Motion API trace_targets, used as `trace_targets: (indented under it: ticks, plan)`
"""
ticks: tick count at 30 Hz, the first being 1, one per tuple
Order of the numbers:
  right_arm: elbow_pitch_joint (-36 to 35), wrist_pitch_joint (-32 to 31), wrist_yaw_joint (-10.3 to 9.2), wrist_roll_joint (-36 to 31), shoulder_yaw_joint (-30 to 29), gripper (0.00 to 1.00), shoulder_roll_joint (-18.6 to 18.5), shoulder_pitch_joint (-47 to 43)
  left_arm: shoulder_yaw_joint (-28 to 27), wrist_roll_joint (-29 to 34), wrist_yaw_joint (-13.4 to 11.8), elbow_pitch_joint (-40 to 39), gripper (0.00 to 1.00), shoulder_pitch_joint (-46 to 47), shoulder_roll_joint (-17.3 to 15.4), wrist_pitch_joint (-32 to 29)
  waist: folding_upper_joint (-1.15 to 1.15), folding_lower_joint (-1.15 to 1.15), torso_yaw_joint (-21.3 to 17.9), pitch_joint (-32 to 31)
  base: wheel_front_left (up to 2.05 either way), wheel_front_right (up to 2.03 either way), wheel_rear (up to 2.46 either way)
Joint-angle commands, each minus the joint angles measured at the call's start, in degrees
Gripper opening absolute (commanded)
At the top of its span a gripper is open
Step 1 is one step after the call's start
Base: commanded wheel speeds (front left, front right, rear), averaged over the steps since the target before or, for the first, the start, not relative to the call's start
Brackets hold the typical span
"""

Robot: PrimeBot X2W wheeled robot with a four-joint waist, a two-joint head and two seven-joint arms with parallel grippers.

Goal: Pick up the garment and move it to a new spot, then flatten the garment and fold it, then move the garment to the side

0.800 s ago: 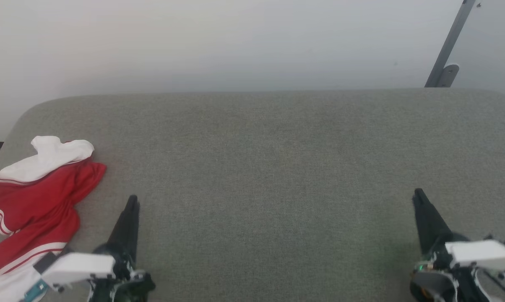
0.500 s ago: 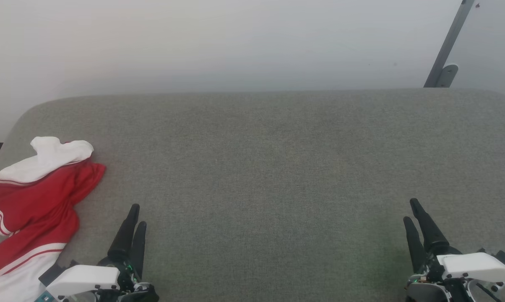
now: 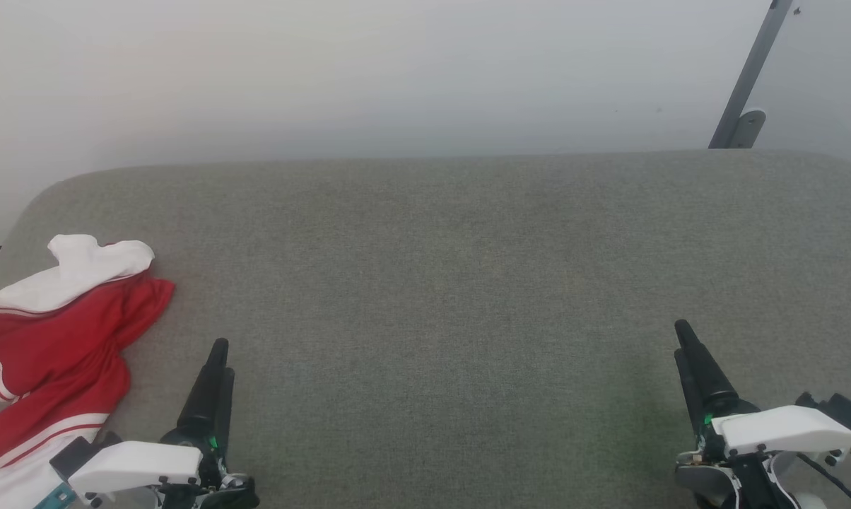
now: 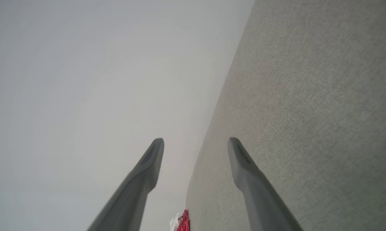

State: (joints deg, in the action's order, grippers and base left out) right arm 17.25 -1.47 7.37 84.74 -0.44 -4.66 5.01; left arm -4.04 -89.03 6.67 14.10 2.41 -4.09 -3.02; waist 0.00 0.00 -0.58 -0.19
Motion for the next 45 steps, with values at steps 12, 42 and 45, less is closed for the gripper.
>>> trace_targets:
  ticks: [12,42,45]
  plan:
    - [3.2,3.4,0.13,-16.1,3.2,1.00,-2.2,4.1,3.6,13.3,-3.8,-0.9,1.00,0.4,-4.9,4.7,0.00,0.00,-0.4,-0.5,0.00,0.00,0.00]
    - [5.5,5.2,0.16,-44.6,2.8,1.00,-2.8,6.2,6.9,36.4,-6.4,-0.7,1.00,0.7,-10.4,10.5,0.00,0.00,-1.1,-1.3,0.00,0.00,0.00]
    - [5.3,5.3,0.16,-46.2,3.0,1.00,-3.2,6.2,6.8,37.8,-6.1,-0.7,1.00,0.6,-10.6,10.9,0.00,0.00,-1.2,-1.3,0.00,0.00,0.00]
